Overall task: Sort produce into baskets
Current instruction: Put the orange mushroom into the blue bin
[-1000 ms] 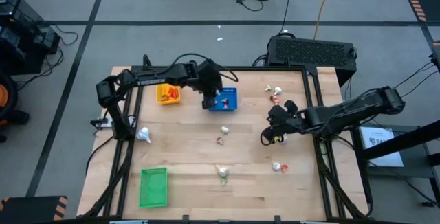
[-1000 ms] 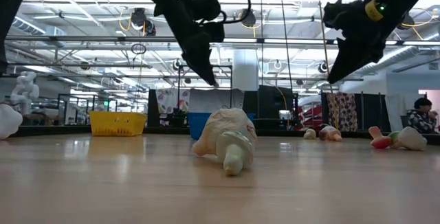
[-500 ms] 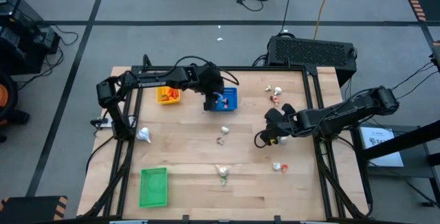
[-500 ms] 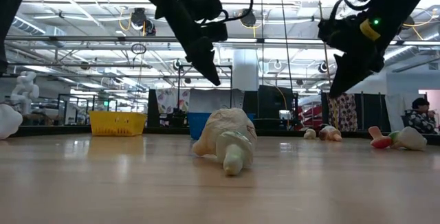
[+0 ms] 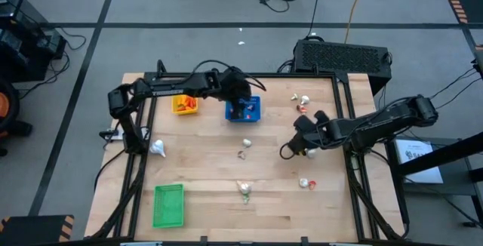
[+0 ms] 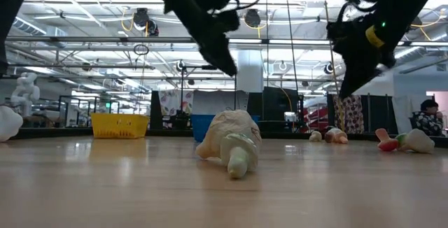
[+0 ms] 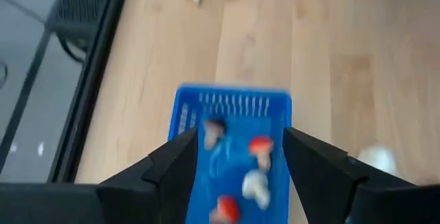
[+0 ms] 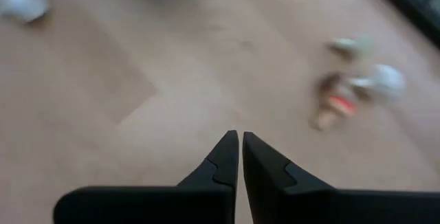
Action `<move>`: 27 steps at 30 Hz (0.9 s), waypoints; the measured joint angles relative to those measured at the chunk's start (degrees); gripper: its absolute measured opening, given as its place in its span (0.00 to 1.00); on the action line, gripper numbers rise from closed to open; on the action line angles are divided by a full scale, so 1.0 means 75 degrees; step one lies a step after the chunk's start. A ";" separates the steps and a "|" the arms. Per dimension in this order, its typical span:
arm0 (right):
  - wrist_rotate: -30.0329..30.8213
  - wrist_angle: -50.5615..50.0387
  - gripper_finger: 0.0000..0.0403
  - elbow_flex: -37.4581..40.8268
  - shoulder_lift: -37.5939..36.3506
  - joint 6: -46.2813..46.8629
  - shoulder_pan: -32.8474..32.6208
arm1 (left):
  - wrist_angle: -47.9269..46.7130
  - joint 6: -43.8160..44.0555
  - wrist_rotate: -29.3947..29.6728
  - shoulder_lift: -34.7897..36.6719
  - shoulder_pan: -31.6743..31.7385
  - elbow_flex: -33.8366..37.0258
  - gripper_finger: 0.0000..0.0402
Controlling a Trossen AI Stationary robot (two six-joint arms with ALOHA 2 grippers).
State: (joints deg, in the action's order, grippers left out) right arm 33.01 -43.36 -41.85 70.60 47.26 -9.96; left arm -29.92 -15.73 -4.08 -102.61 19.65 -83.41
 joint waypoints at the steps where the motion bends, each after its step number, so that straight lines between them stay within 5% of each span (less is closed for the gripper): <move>1: 0.0141 -0.0388 0.03 -0.0101 -0.0112 0.0271 -0.0001 | 0.0295 0.0004 0.0004 -0.0112 -0.0046 0.0033 0.55; 10: 0.0811 -0.2528 0.01 -0.0478 -0.1111 0.2037 -0.0509 | 0.4211 -0.0017 0.0098 -0.2186 -0.0924 -0.0299 0.55; 20: 0.0862 -0.2494 0.00 -0.0478 -0.1386 0.1011 -0.0551 | 0.3024 -0.0745 0.0262 -0.5526 -0.1080 -0.4817 0.55; 27: 0.1605 -0.2571 0.00 -0.0475 -0.1401 0.0562 -0.0530 | 0.3191 -0.0765 0.0702 -0.6910 -0.1068 -0.6723 0.55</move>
State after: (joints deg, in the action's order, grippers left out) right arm 45.05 -62.64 -45.41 60.10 51.47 -13.93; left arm -5.98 -21.47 1.18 -154.43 11.64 -133.83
